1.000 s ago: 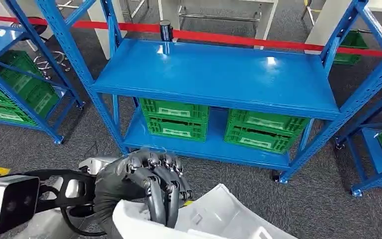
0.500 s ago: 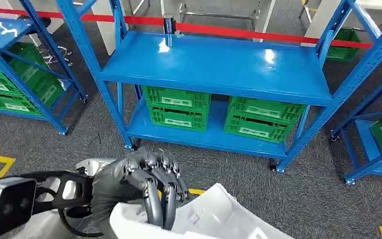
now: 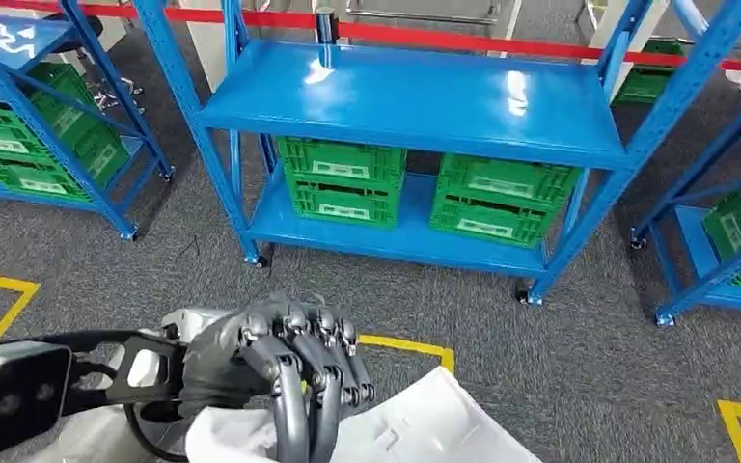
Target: Take the parts from the cabinet and place them on the table.
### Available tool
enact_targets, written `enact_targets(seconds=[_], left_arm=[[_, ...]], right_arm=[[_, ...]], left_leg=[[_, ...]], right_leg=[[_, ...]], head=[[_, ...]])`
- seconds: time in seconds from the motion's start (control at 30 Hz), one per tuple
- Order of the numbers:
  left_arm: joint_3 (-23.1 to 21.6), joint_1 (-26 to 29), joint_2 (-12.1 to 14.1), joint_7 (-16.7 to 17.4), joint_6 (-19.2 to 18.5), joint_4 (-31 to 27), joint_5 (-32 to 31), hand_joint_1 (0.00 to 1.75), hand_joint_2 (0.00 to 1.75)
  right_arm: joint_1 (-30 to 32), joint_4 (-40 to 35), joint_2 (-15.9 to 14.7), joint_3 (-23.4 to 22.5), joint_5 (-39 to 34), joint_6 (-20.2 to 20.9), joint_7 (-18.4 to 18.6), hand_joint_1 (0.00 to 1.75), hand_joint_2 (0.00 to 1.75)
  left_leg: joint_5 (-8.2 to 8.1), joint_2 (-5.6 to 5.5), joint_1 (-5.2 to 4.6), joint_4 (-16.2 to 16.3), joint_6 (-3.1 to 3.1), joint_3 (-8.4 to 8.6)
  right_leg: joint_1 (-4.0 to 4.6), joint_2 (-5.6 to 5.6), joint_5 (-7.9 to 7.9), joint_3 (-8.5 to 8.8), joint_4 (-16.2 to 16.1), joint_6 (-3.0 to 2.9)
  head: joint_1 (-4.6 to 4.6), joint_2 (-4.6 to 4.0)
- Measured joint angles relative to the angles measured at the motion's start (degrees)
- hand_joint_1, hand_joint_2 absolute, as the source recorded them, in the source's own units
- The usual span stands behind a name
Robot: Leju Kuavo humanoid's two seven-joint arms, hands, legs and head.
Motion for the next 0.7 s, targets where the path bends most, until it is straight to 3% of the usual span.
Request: enact_targets(seconds=[0.03, 0.07, 0.1, 0.13, 0.17, 0.2, 0.23, 0.27, 0.3, 0.33, 0.37, 0.43, 0.47, 0.5, 0.53, 0.57, 0.6, 0.63, 0.67, 0.7], left_arm=[[0.02, -0.05, 0.06, -0.37, 0.07, 0.0, -0.22, 1.73, 1.75], [0.13, -0.15, 0.2, -0.83, 0.0, 0.0, -0.65, 1.73, 1.75], [0.18, -0.28, 0.26, -0.96, -0.13, 0.0, -0.72, 1.73, 1.75], [0.26, -0.31, 0.31, -1.05, -0.29, 0.02, -0.74, 1.73, 1.75], [0.28, -0.31, 0.33, -1.05, -0.5, 0.07, -0.78, 1.73, 1.75], [0.31, -0.31, 0.33, -1.05, -0.77, 0.11, -0.96, 1.73, 1.75], [0.29, -0.32, 0.31, -1.05, -0.94, 0.13, -1.13, 1.73, 1.75], [0.31, -0.35, 0.29, -1.05, -1.01, 0.15, -1.18, 1.73, 1.75], [0.31, -0.45, 0.26, -1.05, -1.09, 0.15, -1.18, 1.73, 1.75], [0.31, -0.63, 0.2, -1.05, -1.2, 0.13, -1.2, 1.73, 1.75], [0.33, -0.84, 0.06, -1.07, -1.27, 0.11, -1.24, 1.73, 1.75], [0.37, -1.2, -0.02, -1.11, -1.4, 0.13, -1.26, 1.73, 1.75], [0.37, -1.26, -0.04, -1.15, -1.46, 0.13, -1.63, 1.73, 1.75], [0.39, -1.27, -0.11, -1.22, -1.64, 0.17, -1.94, 1.73, 1.75], [0.37, -1.34, -0.29, -1.31, -1.81, 0.2, -1.99, 1.73, 1.75], [0.46, -1.43, -0.35, -1.46, -1.97, 0.2, -2.05, 1.73, 1.75], [0.55, -1.38, -0.35, -1.59, -2.14, 0.2, -2.16, 1.73, 1.75], [0.55, -1.38, -0.33, -1.59, -2.3, 0.2, -2.51, 1.73, 1.75], [0.55, -1.33, -0.33, -1.64, -2.49, 0.22, -2.57, 1.73, 1.75], [0.57, -1.32, -0.31, -1.7, -2.6, 0.28, -2.66, 1.73, 1.75]], right_arm=[[-0.55, 0.62, 0.09, -0.26, -0.22, -0.13, -1.74, 0.0, 0.0], [-0.97, 1.67, 0.69, -0.46, -0.35, -1.15, -3.72, 0.0, 0.0], [-1.32, 2.4, 1.01, -0.61, -0.37, -1.84, -4.25, 0.0, 0.0], [-1.66, 3.61, 1.24, -0.96, -0.39, -2.6, -4.47, 0.0, 0.0], [-1.81, 4.69, 1.46, -1.29, -0.39, -3.1, -4.66, 0.0, 0.0], [-1.91, 5.53, 1.59, -1.53, -0.44, -3.32, -4.82, 0.0, 0.0], [-2.11, 6.42, 1.7, -1.7, -0.46, -3.7, -4.95, 0.0, 0.0], [-2.35, 7.01, 1.75, -1.79, -0.5, -3.83, -4.99, 0.0, 0.0], [-2.56, 7.49, 1.77, -1.83, -0.54, -3.91, -4.99, 0.0, 0.0], [-2.87, 7.84, 1.88, -1.86, -0.57, -3.96, -4.99, 0.0, 0.0], [-3.13, 8.32, 1.92, -1.92, -0.7, -3.96, -5.08, 0.0, 0.0], [-3.47, 9.11, 1.7, -2.34, -0.72, -4.0, -5.08, 0.0, 0.0], [-3.48, 9.59, 1.7, -2.6, -0.83, -4.22, -5.08, 0.0, 0.0], [-3.48, 10.14, 1.53, -2.84, -0.89, -4.5, -5.1, 0.0, 0.0], [-3.45, 10.75, 1.57, -3.06, -1.18, -4.77, -5.23, 0.0, 0.0], [-3.45, 11.12, 1.59, -3.15, -1.33, -4.83, -5.23, 0.0, 0.0], [-3.55, 11.36, 1.62, -3.25, -1.68, -4.87, -5.28, 0.0, 0.0], [-3.72, 11.45, 1.64, -3.32, -1.86, -4.9, -5.28, 0.0, 0.0], [-3.82, 11.47, 1.66, -3.41, -1.79, -4.87, -5.25, 0.0, 0.0], [-3.81, 11.49, 1.64, -3.41, -1.64, -4.74, -5.23, 0.0, 0.0]], left_leg=[[-3.24, -0.18, 0.08, 1.53, -0.32, -0.89], [-7.62, -0.29, 0.29, 5.23, -0.67, -1.81], [-10.83, -0.33, 0.43, 9.34, -0.91, -2.73], [-13.33, -0.34, 0.47, 14.32, -1.14, -3.64], [-13.75, -0.34, 0.48, 17.69, -1.22, -3.93], [-12.79, -0.34, 0.48, 18.89, -1.22, -3.34], [-10.58, -0.41, 0.48, 17.57, -1.09, -1.29], [-8.7, -0.61, 0.49, 14.22, -0.87, 1.72], [-7.81, -1.18, 0.47, 9.65, -0.53, 5.4], [-9.48, -3.38, 0.46, 3.65, 0.04, 10.23], [-11.41, -4.04, 0.44, -1.19, 0.45, 13.24], [-11.28, -3.41, -0.17, -1.52, 0.77, 13.0], [-10.83, -2.92, -0.34, -1.58, 1.14, 12.79], [-9.73, -2.1, 0.21, -2.34, 1.88, 12.02], [-8.87, -1.52, 0.11, -2.46, 2.32, 11.6], [-8.21, -1.19, 0.07, -2.45, 2.97, 10.65], [-7.41, -0.63, -0.12, -2.39, 2.9, 9.67], [-6.64, -0.07, -0.26, -2.35, 3.01, 8.59], [-5.92, 0.26, -0.36, -2.29, 2.99, 7.56], [-5.2, 0.63, -0.42, -2.22, 2.95, 6.58]], right_leg=[[0.15, 0.07, 0.76, -0.78, 0.05, -0.39], [0.18, 0.1, 1.58, -1.65, 0.04, -0.7], [0.21, 0.2, 2.26, -2.19, 0.07, -0.76], [0.25, 0.33, 3.09, -3.14, 0.16, -0.7], [0.27, 0.45, 3.76, -3.98, 0.21, -0.59], [0.27, 0.54, 4.35, -4.79, 0.22, -0.46], [0.28, 0.72, 5.08, -5.77, 0.25, -0.29], [0.28, 1.01, 5.78, -6.6, 0.25, -0.15], [0.3, 1.42, 6.41, -7.22, 0.25, 0.06], [0.23, 1.73, 6.97, -7.56, 0.3, 0.33], [0.56, 2.05, 7.51, -7.73, 0.31, 0.69], [0.1, 2.72, 8.84, -7.99, -0.25, 1.64], [0.04, 3.1, 9.52, -8.14, -0.46, 2.08], [0.34, 3.16, 9.66, -8.53, -0.46, 2.34], [0.32, 1.79, 7.43, -9.59, 0.87, 1.74], [0.31, 1.0, 4.32, -10.62, 3.61, 1.13], [0.3, 0.62, 0.86, -11.88, 7.97, 0.68], [0.29, 0.52, -1.7, -13.08, 12.82, 0.64], [0.29, 0.5, -2.61, -13.78, 16.72, 1.1], [0.28, 0.49, -1.9, -13.6, 18.87, 1.83]], head=[[-0.11, 0.02], [-0.24, 0.0], [-0.15, 0.0], [-0.22, 0.0], [-0.2, 0.02], [-0.2, 0.0], [-0.22, 0.0], [-0.2, 0.02], [-0.22, 0.02], [-0.24, 0.02], [-0.11, 0.02], [-0.24, 0.0], [-0.15, 0.02], [-0.07, 0.0], [-0.15, 0.0], [0.44, 0.0], [0.59, 0.0], [0.57, 0.0], [0.65, 0.0], [0.57, 0.0]])
